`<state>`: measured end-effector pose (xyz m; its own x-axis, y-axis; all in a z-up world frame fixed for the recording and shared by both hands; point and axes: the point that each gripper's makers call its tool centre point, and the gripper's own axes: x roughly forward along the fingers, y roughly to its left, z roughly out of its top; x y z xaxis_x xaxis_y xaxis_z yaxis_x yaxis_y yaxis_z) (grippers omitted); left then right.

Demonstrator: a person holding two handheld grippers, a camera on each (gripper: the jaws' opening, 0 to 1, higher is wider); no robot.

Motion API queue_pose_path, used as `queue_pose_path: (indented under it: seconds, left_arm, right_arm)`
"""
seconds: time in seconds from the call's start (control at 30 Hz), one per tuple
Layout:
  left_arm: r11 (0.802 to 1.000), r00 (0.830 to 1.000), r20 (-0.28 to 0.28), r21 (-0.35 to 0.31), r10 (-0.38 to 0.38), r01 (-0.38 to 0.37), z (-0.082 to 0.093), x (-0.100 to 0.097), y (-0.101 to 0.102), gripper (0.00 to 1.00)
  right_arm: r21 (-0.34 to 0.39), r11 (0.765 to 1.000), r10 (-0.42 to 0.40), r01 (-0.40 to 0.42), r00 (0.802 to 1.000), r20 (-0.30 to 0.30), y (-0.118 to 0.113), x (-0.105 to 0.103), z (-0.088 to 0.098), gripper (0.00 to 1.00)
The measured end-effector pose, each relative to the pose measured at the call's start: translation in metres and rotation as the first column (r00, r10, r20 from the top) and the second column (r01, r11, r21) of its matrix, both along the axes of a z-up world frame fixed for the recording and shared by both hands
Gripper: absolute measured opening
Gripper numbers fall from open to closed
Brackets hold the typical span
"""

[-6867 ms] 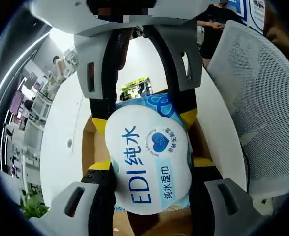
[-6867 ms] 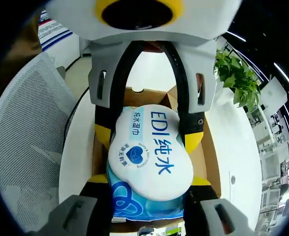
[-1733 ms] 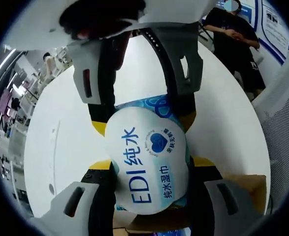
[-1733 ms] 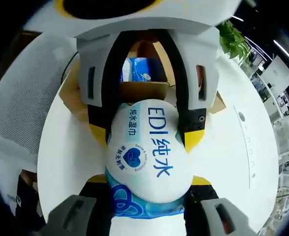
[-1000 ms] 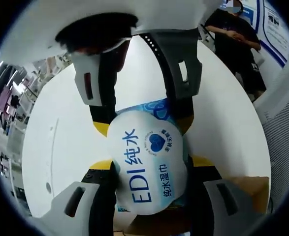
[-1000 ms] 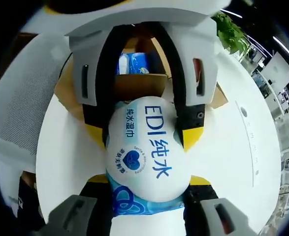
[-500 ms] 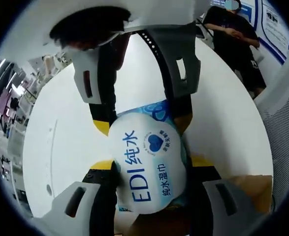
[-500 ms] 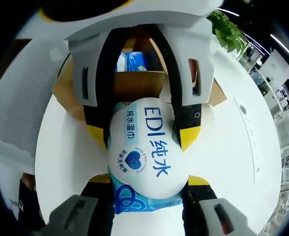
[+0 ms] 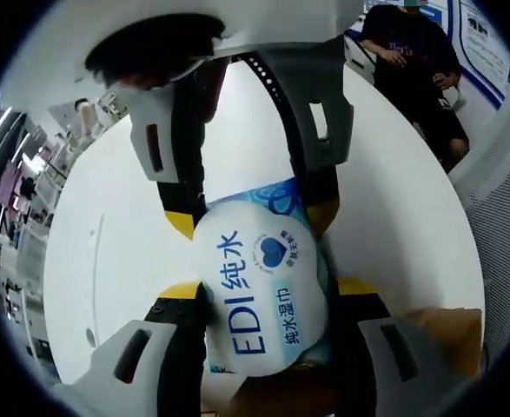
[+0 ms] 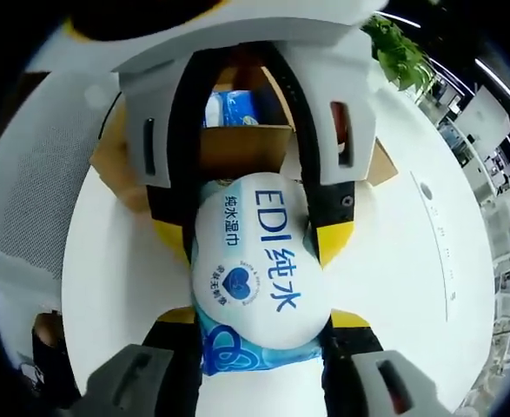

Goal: Operate the shoe box by opening the lid, removing the specified soft item, and placing it in the target area until the item is outside and the box remains undamaged.

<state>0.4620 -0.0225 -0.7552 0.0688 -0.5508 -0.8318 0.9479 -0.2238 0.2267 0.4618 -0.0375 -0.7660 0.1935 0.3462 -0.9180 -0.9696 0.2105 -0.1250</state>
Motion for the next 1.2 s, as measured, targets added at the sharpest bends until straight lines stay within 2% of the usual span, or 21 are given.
queue_pose_path:
  seconds: [0.27,0.4,0.43,0.53,0.6,0.67,0.73,0.83,0.93,1.0,1.1,1.2]
  left_arm:
    - [0.999,1.0,0.011,-0.032,0.004,-0.003,0.011,0.0,0.003,0.54]
    - [0.999,1.0,-0.004,-0.04,0.025,-0.025,0.02,0.0,0.007,0.51]
    - [0.998,0.999,-0.016,-0.048,0.03,-0.031,0.024,-0.002,0.008,0.51]
    - [0.995,0.998,-0.035,-0.081,0.055,-0.058,0.035,-0.004,0.01,0.52]
    - [0.991,0.996,-0.052,-0.107,0.073,-0.078,0.043,-0.006,0.013,0.53]
    - [0.984,0.991,-0.078,-0.139,0.105,-0.115,0.052,-0.007,0.015,0.55]
    - [0.97,0.982,-0.121,-0.18,0.144,-0.164,0.063,-0.009,0.018,0.55]
    - [0.955,0.973,-0.144,-0.212,0.178,-0.206,0.075,-0.01,0.026,0.56]
    - [0.941,0.967,-0.155,-0.243,0.2,-0.234,0.085,-0.013,0.035,0.56]
    - [0.921,0.953,-0.188,-0.268,0.239,-0.284,0.089,-0.012,0.041,0.56]
    - [0.889,0.928,-0.238,-0.295,0.287,-0.351,0.096,-0.012,0.052,0.56]
    - [0.875,0.922,-0.235,-0.312,0.306,-0.37,0.102,-0.011,0.066,0.56]
  right_arm:
    - [0.025,0.998,-0.051,0.051,0.999,0.012,-0.009,0.0,0.015,0.5]
    - [0.048,0.996,-0.08,0.079,0.997,0.014,-0.007,-0.003,0.023,0.49]
    - [0.075,0.993,-0.093,0.091,0.995,0.023,-0.004,-0.004,0.028,0.49]
    - [0.074,0.992,-0.104,0.102,0.994,0.032,-0.005,-0.007,0.034,0.49]
    - [0.099,0.987,-0.133,0.129,0.991,0.031,-0.005,-0.007,0.039,0.49]
    - [0.162,0.969,-0.189,0.184,0.982,0.016,0.0,-0.008,0.048,0.5]
    - [0.189,0.956,-0.233,0.225,0.972,0.019,-0.001,-0.005,0.056,0.5]
    - [0.239,0.932,-0.285,0.272,0.958,0.019,0.004,-0.003,0.067,0.52]
    - [0.313,0.891,-0.351,0.33,0.936,0.014,0.014,-0.002,0.08,0.53]
    - [0.363,0.863,-0.382,0.351,0.924,0.013,0.024,-0.005,0.09,0.54]
    - [0.389,0.846,-0.404,0.364,0.915,0.024,0.031,-0.012,0.098,0.55]
    - [0.433,0.806,-0.45,0.404,0.893,0.005,0.036,-0.017,0.102,0.56]
